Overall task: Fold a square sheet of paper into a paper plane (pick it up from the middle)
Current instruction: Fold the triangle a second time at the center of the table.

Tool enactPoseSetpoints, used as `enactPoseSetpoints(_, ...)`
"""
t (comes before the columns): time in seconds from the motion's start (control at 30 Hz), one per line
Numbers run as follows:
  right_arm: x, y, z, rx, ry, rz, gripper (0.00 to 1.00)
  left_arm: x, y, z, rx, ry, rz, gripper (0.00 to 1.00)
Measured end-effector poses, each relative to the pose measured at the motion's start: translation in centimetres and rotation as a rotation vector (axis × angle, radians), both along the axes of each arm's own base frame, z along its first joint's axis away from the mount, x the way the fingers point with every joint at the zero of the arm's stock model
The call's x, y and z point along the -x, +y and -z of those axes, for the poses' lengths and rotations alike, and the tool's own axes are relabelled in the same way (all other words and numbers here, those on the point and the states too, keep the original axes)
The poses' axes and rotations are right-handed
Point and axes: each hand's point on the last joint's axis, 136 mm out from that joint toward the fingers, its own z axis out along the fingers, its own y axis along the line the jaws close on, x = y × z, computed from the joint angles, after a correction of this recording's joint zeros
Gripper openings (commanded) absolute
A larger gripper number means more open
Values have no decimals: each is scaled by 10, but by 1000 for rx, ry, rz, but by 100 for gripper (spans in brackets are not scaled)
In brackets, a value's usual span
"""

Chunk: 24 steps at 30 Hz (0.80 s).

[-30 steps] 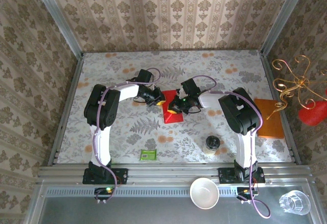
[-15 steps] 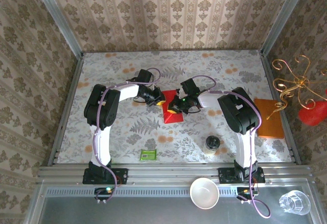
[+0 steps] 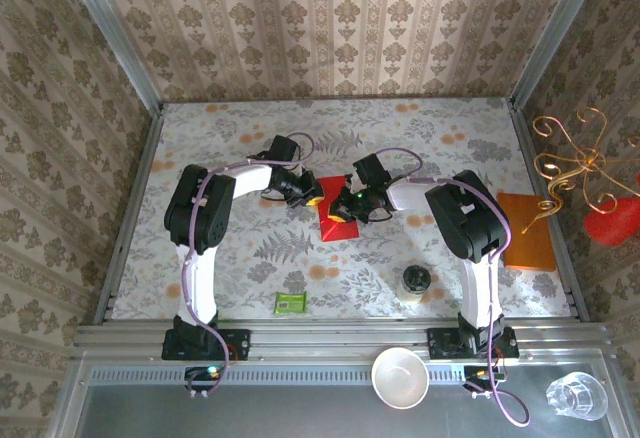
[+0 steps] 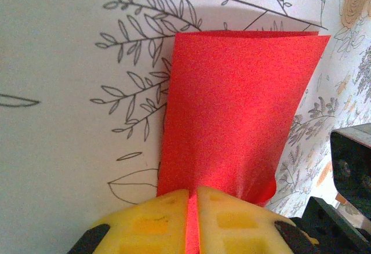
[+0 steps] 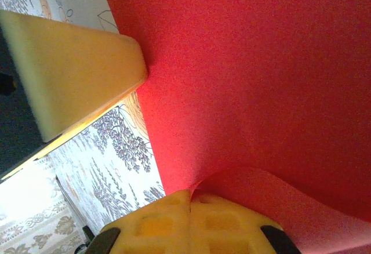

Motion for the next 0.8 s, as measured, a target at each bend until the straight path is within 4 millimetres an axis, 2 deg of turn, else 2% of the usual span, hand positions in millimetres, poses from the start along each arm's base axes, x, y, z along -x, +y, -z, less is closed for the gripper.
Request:
enactPoseSetpoints(0.23, 0, 0, 1, 3, 1, 2, 7, 0, 0, 0, 0, 0, 0, 15)
enactPoseSetpoints(0.67, -3, 1, -1, -2, -1, 4, 24, 0, 0, -3, -3, -5, -7, 17)
enactPoseSetpoints(0.8, -4, 3, -3, -8, -4, 2, 31, -1, 15, -9, -18, -9, -56, 20)
